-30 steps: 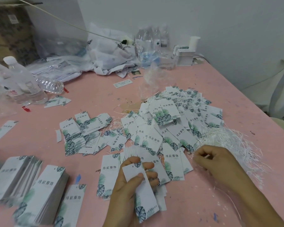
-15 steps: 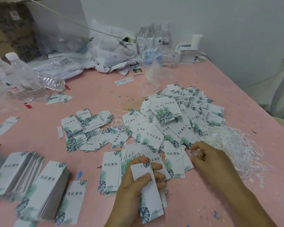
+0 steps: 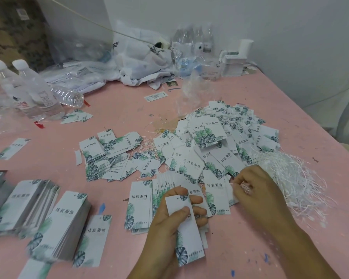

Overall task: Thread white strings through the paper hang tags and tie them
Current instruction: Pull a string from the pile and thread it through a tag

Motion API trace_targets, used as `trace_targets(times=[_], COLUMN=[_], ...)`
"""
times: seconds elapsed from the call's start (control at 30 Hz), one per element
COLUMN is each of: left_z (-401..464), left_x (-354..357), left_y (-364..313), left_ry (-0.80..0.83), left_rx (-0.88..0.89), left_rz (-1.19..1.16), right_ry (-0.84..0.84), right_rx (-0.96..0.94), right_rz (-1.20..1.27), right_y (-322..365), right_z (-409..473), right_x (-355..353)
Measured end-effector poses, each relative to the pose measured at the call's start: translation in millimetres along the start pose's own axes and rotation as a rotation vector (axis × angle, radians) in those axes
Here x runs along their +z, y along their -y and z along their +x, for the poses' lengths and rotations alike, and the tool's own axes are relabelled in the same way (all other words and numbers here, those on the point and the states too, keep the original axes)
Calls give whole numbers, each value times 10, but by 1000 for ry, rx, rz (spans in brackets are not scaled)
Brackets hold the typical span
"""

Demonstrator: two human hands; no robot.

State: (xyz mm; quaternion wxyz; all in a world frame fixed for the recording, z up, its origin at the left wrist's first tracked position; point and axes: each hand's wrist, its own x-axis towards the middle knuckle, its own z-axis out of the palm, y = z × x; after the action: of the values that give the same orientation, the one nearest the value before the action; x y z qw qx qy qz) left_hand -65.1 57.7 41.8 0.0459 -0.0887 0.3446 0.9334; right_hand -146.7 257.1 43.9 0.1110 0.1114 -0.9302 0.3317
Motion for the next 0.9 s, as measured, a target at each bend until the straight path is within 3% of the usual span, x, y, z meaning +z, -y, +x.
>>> trace_targets(times=[0.27,0.57,0.9], left_z=[-13,-27,-44], left_x=[-30,-57,-64], left_y=[9,68,102], left_ry=[10,-12,-42], left_rx=[23,37,136], left_rz=[59,384,449], right_ry=[-264,-137,-45], right_rx=[-330,-495,-545], right_rz=[165,109,136], right_y=[370,438,378], right_z=[-179,-280,-238], right_x=[31,297,302])
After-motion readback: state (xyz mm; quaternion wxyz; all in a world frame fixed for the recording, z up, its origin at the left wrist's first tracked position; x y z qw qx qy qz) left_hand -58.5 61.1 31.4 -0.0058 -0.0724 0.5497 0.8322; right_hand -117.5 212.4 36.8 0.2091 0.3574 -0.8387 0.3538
